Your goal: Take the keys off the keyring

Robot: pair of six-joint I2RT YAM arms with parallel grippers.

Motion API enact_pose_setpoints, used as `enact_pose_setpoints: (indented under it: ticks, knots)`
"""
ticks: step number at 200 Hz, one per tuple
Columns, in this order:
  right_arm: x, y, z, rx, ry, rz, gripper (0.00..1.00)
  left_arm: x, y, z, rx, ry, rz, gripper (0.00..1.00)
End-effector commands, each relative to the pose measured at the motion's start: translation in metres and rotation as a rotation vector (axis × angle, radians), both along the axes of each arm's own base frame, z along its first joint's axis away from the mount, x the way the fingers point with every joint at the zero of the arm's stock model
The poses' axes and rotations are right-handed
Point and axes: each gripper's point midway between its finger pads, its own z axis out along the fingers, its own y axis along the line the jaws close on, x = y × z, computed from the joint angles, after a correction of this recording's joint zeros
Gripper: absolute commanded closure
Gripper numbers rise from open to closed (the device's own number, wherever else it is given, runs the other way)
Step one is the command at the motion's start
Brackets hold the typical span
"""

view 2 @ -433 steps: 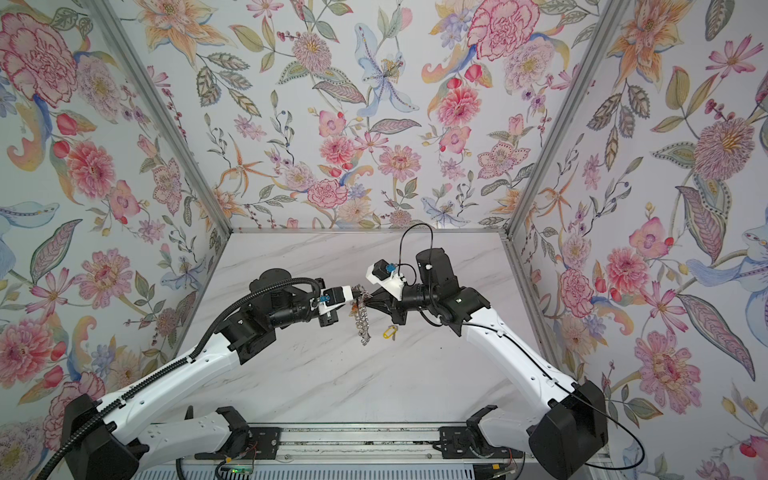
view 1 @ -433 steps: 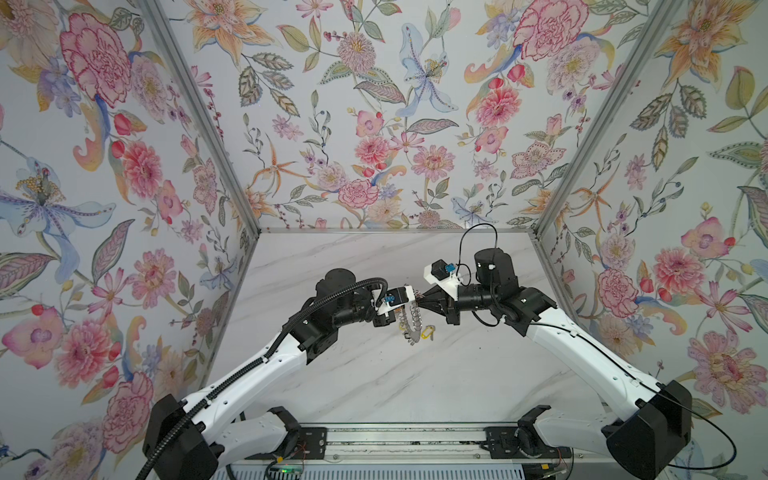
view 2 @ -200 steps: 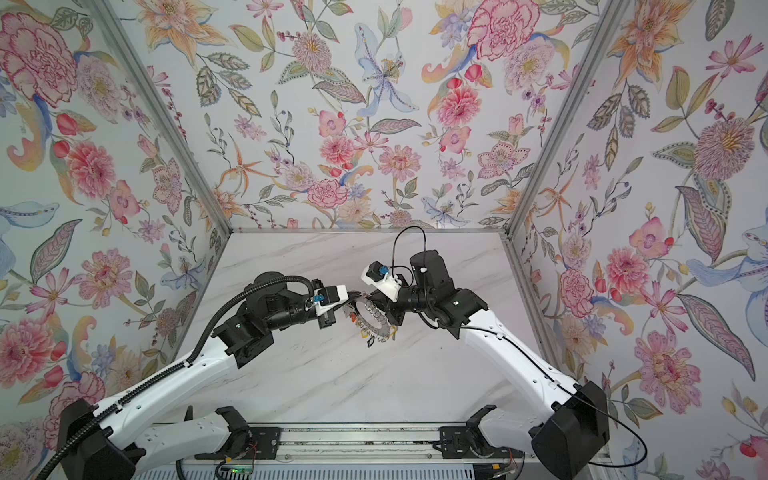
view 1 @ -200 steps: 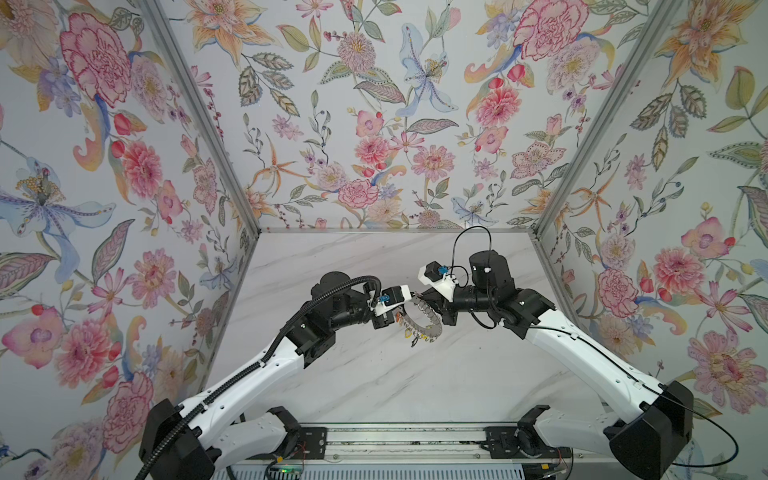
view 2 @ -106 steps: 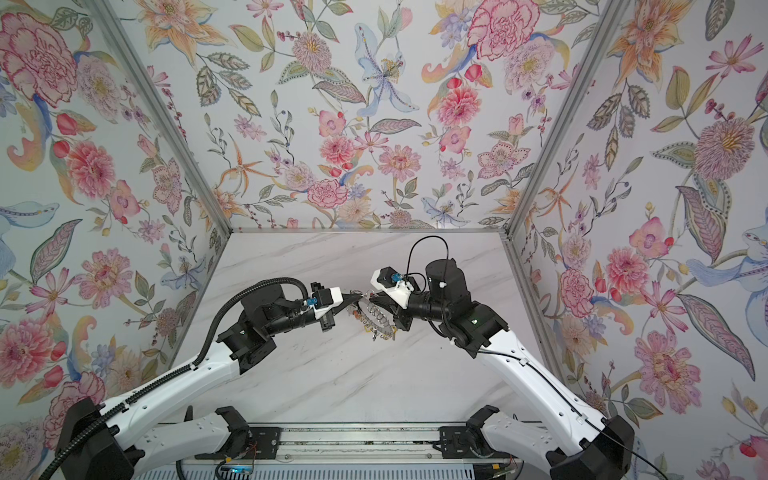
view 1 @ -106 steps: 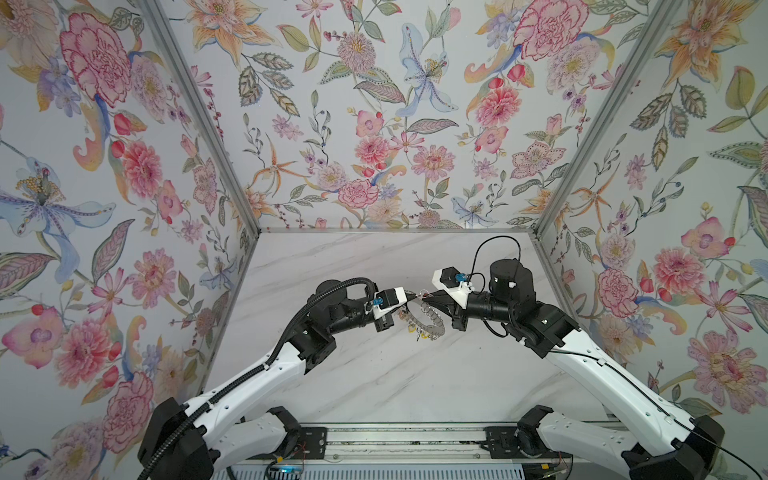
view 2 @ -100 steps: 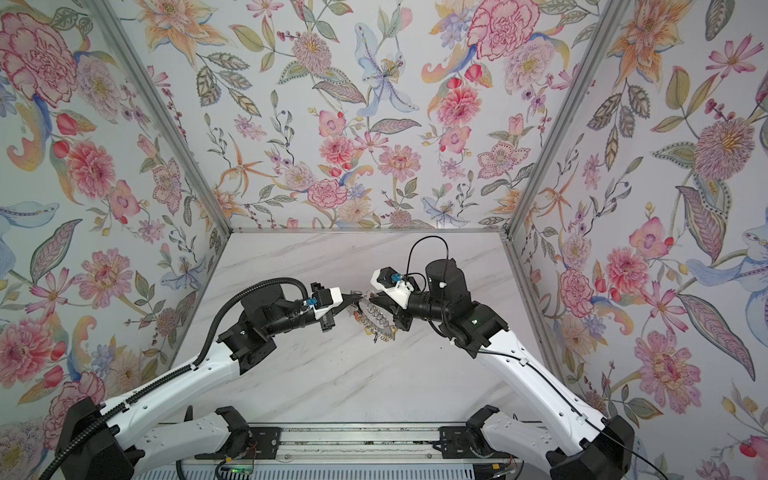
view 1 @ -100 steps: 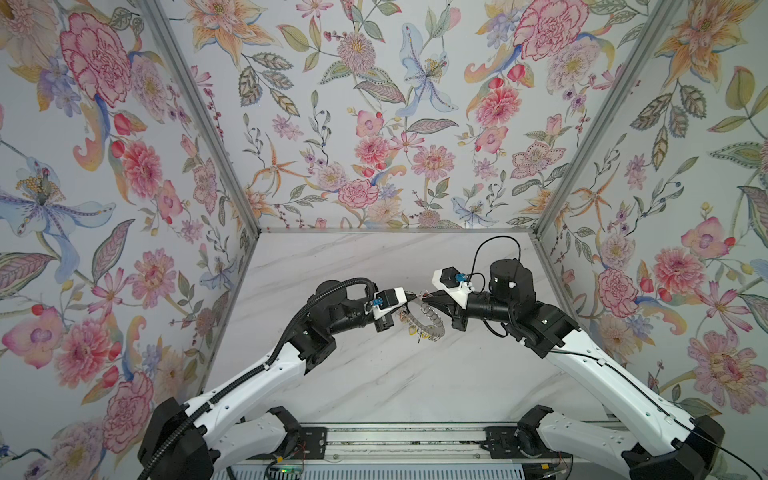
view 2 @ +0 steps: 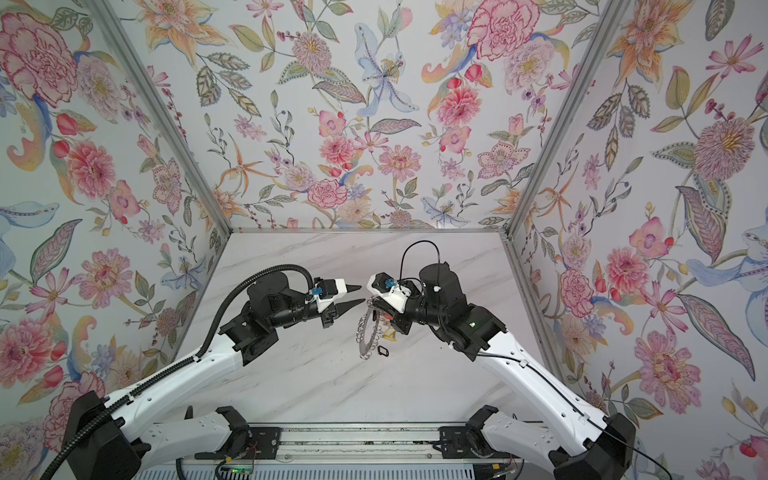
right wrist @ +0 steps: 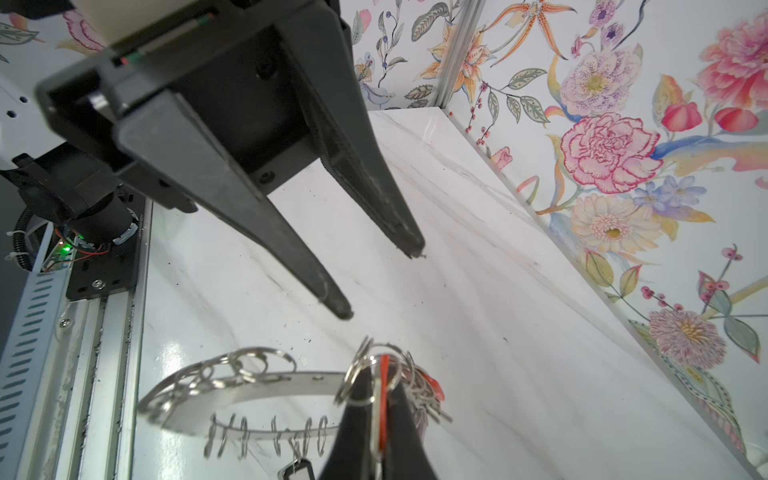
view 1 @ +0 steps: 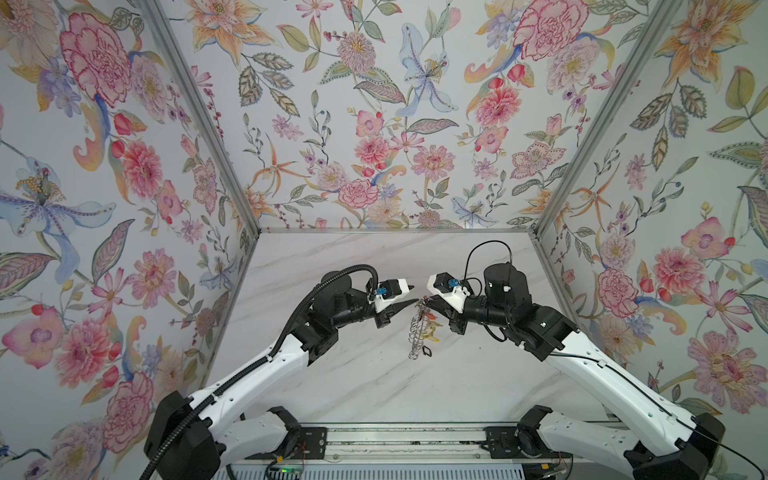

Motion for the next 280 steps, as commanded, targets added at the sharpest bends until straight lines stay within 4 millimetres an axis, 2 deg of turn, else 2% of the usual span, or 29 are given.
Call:
enact_pose_setpoints:
  ticks: [1,35,64,146,175,193,233,280]
  knots:
    - [0.002,0.002,0.024,0.020,-0.068,-0.010,1.00,-0.004,0.001,0.003,0.032,0.045,-0.023,0.63]
    - [-0.001,0.003,0.027,0.023,-0.082,0.001,1.00,0.005,-0.001,-0.008,0.125,0.078,-0.010,0.63]
    - [-0.004,0.002,0.029,0.024,-0.092,0.016,1.00,0.012,-0.005,-0.007,0.170,0.067,-0.016,0.64]
    - [-0.006,-0.003,0.034,0.004,-0.132,0.022,1.00,-0.008,-0.020,-0.013,0.197,0.103,-0.193,0.66]
    - [-0.005,-0.004,0.034,-0.007,-0.137,0.020,1.00,-0.008,-0.021,-0.016,0.205,0.111,-0.200,0.66]
    - [-0.004,-0.004,0.034,-0.009,-0.139,0.018,1.00,-0.010,-0.024,-0.015,0.199,0.109,-0.212,0.69]
    - [0.000,-0.005,0.035,-0.020,-0.149,-0.005,1.00,-0.015,-0.029,-0.012,0.189,0.101,-0.233,0.84]
    - [0.001,-0.005,0.036,-0.023,-0.149,-0.011,1.00,-0.019,-0.032,-0.012,0.179,0.103,-0.257,0.92]
